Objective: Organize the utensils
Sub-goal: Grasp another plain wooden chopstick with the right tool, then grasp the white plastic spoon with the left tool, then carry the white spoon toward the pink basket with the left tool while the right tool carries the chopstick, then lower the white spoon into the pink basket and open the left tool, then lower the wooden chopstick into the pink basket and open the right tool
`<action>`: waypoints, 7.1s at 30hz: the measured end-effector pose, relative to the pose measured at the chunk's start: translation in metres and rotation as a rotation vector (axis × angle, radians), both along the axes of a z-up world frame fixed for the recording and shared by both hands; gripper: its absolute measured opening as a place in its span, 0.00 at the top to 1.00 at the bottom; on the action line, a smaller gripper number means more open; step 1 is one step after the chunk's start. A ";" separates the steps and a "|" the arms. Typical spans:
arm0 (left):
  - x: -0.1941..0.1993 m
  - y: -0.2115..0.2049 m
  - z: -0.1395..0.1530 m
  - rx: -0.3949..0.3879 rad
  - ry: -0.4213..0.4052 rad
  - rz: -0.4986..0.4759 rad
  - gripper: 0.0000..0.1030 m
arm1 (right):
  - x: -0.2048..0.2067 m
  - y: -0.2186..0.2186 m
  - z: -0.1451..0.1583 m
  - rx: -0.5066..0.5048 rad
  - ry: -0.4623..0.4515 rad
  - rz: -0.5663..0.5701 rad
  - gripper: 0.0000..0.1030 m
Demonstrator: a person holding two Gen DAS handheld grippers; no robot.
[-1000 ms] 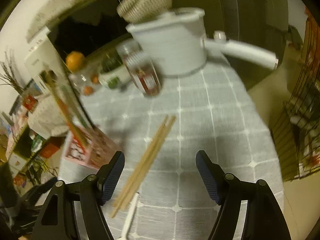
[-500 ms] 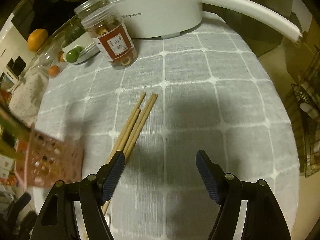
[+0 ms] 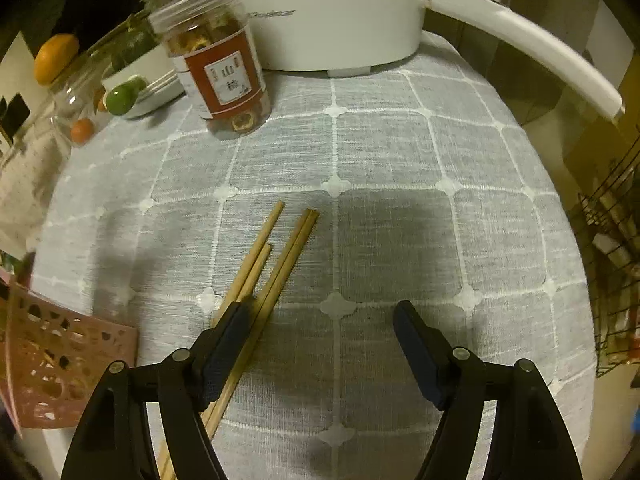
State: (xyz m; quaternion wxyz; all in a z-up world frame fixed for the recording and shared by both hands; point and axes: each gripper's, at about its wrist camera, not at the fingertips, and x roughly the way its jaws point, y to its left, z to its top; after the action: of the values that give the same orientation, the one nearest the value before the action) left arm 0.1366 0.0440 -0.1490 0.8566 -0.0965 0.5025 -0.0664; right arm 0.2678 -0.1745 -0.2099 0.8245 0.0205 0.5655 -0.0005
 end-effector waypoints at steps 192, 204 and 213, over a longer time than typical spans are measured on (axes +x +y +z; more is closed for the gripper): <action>-0.015 0.006 0.032 0.112 -0.054 -0.102 0.20 | -0.102 0.120 0.220 0.098 -0.638 0.373 0.95; -0.017 0.008 0.035 0.095 -0.064 -0.089 0.20 | -0.084 0.119 0.188 0.129 -0.583 0.331 0.94; -0.018 0.008 0.038 0.097 -0.081 -0.084 0.20 | -0.103 0.101 0.220 0.218 -0.627 0.323 0.53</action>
State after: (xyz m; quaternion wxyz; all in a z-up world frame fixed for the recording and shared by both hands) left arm 0.1184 0.0518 -0.1106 0.8764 -0.0309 0.4736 -0.0818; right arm 0.1644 -0.0733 0.0105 0.9402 0.0179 0.2779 0.1960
